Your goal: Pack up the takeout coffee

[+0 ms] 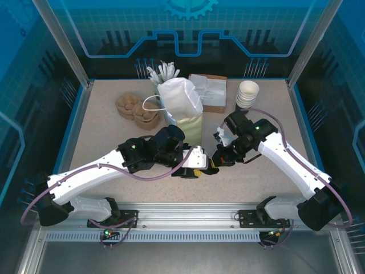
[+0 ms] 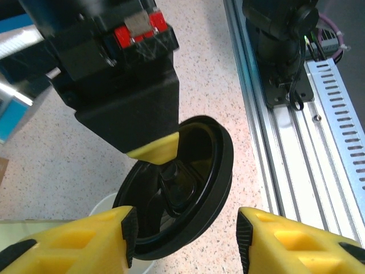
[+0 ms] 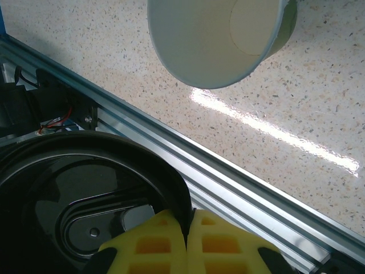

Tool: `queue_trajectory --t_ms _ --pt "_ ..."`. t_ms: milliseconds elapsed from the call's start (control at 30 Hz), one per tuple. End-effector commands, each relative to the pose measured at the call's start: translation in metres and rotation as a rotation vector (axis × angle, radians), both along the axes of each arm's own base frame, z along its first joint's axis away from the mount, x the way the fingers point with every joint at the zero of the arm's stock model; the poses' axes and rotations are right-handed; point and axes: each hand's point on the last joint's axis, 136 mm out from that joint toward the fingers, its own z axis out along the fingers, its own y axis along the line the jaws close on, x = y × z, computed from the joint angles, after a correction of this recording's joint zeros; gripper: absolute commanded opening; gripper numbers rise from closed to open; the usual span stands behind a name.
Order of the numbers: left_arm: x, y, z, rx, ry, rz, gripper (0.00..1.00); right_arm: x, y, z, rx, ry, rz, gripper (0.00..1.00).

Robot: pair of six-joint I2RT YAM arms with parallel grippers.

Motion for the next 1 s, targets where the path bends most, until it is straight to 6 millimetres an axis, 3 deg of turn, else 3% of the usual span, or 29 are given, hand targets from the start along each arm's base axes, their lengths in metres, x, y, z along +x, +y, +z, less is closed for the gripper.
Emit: queue_trajectory --t_ms 0,700,800,967 --pt "-0.002 0.002 -0.01 0.056 -0.003 -0.025 0.48 -0.001 0.002 0.009 0.026 0.012 0.007 0.0" --pt "0.006 -0.002 -0.013 0.085 -0.02 -0.013 0.26 -0.001 0.003 0.009 0.032 0.024 0.007 0.0" --pt "0.011 -0.002 -0.009 0.07 -0.039 0.011 0.16 -0.001 0.003 0.011 0.032 0.017 0.003 0.05" --pt "0.01 -0.004 -0.001 0.019 -0.042 0.018 0.14 0.001 0.0 0.012 0.034 0.007 -0.013 0.15"
